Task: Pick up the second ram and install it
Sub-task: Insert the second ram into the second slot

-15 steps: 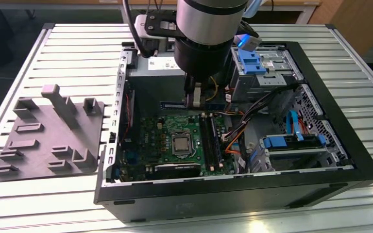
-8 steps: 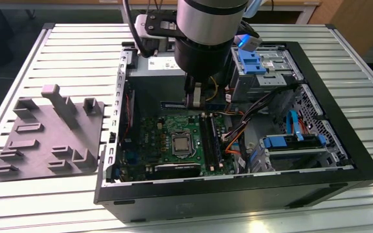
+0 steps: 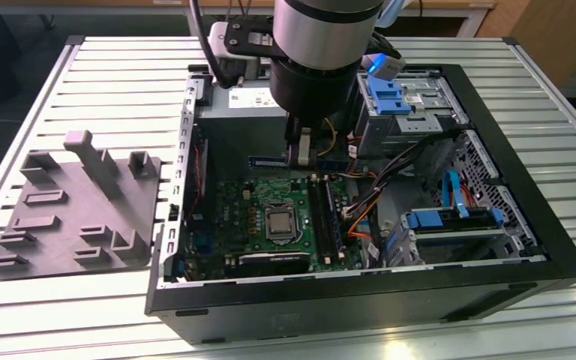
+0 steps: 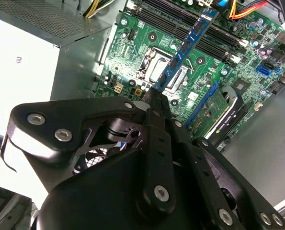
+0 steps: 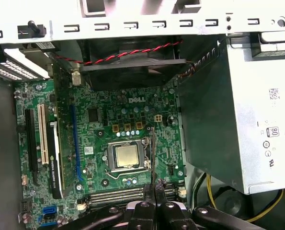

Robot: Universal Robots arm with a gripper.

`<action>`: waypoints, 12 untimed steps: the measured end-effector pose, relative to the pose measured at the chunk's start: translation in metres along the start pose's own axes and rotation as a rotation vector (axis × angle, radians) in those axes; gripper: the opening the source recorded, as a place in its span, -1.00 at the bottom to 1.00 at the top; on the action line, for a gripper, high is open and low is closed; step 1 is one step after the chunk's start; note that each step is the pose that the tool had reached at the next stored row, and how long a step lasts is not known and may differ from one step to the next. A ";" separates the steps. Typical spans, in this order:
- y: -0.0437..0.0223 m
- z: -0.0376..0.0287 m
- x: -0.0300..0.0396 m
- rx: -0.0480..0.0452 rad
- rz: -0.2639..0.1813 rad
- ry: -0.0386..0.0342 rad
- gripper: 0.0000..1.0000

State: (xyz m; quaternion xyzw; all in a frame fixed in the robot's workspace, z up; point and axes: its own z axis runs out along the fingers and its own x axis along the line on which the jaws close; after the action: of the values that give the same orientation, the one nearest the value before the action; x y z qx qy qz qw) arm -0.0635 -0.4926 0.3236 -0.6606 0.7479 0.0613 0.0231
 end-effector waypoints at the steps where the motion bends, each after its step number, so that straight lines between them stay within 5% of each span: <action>1: 0.0000 0.0000 0.0000 0.0001 0.001 -0.0001 -0.76; 12: -0.0002 0.0000 0.0000 0.0024 0.020 -0.0013 -0.76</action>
State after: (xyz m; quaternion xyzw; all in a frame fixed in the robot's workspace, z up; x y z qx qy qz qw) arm -0.0633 -0.4926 0.3236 -0.6529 0.7546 0.0610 0.0237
